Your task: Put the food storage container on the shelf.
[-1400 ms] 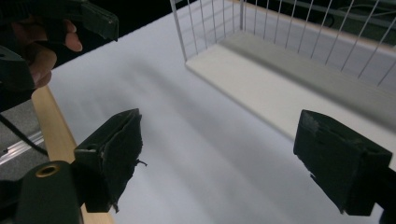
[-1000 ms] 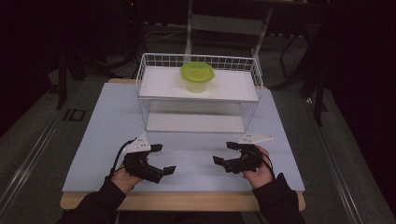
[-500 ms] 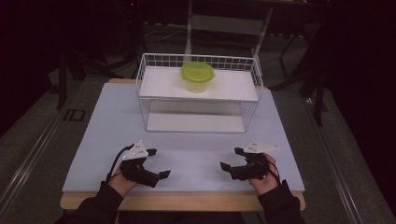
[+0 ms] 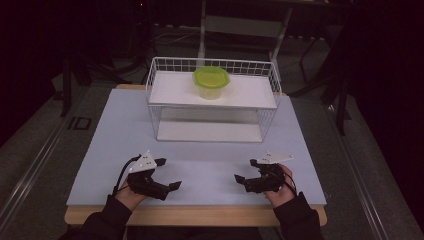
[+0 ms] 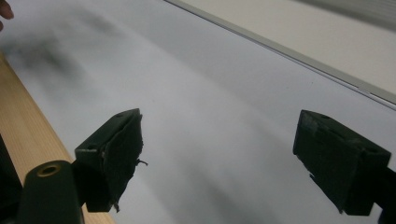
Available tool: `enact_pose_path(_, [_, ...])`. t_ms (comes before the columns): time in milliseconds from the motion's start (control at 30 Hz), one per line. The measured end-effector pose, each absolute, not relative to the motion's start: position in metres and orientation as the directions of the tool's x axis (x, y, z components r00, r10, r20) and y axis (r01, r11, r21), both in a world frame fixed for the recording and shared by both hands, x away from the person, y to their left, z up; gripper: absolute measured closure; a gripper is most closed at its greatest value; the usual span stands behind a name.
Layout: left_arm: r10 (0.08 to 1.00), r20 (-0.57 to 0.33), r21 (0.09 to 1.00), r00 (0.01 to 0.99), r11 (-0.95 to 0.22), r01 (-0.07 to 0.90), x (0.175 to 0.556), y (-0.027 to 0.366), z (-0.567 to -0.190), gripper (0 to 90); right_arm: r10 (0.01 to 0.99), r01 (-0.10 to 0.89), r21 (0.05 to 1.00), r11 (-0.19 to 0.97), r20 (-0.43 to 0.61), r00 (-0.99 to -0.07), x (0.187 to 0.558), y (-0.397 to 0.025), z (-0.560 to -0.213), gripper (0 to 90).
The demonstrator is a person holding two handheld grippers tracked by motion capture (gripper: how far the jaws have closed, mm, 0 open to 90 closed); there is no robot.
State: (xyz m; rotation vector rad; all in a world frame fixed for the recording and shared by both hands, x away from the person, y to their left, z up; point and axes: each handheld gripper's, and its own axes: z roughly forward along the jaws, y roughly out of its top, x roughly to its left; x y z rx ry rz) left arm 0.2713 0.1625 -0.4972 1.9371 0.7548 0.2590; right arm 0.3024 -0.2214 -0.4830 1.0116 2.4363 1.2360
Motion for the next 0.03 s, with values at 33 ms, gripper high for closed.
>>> enact_pose_path(33, [0.606,-0.141,0.867,0.783,-0.306,0.392,0.2712,0.1624,-0.4972,2.7,0.669,0.477,0.779,0.407,0.102,-0.736,0.3024,-0.2214,-0.483,15.5])
